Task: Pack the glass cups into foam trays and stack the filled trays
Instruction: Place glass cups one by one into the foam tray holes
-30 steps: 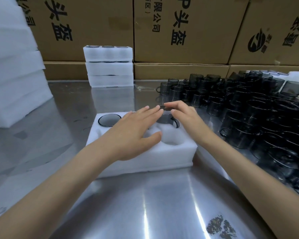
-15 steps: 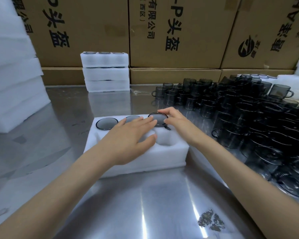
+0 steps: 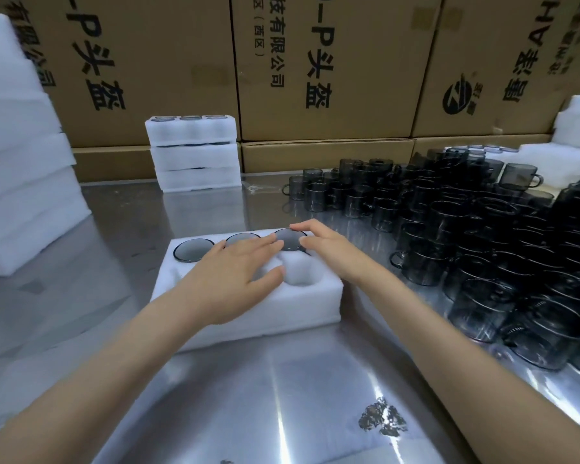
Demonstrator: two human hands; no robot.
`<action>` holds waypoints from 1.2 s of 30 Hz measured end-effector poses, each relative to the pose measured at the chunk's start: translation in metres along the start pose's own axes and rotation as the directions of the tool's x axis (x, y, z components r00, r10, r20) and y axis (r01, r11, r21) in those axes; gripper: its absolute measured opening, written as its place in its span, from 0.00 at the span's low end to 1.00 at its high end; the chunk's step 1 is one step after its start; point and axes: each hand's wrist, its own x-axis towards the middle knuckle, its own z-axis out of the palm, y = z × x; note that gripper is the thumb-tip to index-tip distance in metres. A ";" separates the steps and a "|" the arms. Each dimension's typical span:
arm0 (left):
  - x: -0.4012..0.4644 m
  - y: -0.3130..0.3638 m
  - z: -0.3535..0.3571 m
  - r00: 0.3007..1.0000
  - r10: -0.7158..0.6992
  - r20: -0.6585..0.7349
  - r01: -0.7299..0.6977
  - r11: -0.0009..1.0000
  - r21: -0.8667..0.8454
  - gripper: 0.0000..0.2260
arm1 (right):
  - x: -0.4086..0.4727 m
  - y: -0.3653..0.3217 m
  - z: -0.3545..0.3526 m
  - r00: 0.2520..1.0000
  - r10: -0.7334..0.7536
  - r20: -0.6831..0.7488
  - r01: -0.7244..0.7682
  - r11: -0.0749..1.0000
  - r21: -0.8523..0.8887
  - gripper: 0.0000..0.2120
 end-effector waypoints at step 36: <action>-0.077 -0.041 -0.001 0.814 0.163 -0.557 -0.112 0.986 0.124 0.15 | -0.030 -0.005 -0.057 0.629 -0.455 -0.630 -0.096 0.759 -0.644 0.17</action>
